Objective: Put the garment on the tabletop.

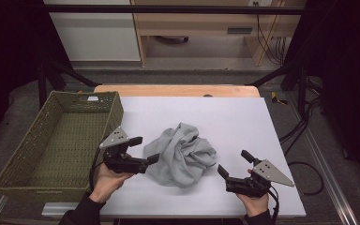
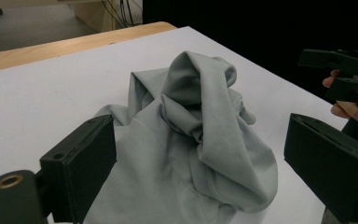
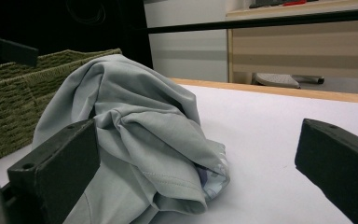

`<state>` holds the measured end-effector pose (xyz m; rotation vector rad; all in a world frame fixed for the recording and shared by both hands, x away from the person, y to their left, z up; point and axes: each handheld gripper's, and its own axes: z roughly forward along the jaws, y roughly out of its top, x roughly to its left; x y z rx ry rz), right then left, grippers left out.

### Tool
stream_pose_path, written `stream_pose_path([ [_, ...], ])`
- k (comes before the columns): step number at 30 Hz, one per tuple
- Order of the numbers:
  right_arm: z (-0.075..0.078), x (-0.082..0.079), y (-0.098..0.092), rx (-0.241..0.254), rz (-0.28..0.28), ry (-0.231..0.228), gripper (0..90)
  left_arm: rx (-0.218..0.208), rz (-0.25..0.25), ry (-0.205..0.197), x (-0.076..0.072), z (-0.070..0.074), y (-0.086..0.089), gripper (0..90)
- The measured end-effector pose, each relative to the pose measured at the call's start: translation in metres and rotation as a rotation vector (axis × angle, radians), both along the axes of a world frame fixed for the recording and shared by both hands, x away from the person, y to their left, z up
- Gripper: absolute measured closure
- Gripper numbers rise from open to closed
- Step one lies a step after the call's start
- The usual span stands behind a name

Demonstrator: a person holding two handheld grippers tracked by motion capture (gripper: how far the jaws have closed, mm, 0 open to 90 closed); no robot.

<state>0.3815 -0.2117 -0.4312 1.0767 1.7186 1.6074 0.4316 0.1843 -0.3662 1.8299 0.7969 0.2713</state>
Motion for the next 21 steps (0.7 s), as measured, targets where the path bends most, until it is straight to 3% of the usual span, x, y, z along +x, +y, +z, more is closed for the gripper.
stream_pose_path([
  [5, -0.001, 0.000, 0.000, -0.003, -0.003, 0.007, 0.1, -0.017, 0.021, -0.019, -0.011, -0.008, 0.014, 7.5],
  [8, -0.001, 0.000, -0.001, -0.010, -0.004, 0.006, 0.1, -0.003, 0.048, -0.040, -0.019, -0.013, 0.022, 6.9],
  [14, -0.003, 0.000, -0.002, -0.010, -0.001, 0.016, 0.1, -0.042, 0.085, -0.049, -0.026, -0.021, 0.035, 6.4],
  [21, -0.003, -0.001, -0.005, -0.019, 0.002, 0.016, 0.1, -0.012, 0.107, -0.043, -0.029, -0.027, 0.035, 6.1],
])
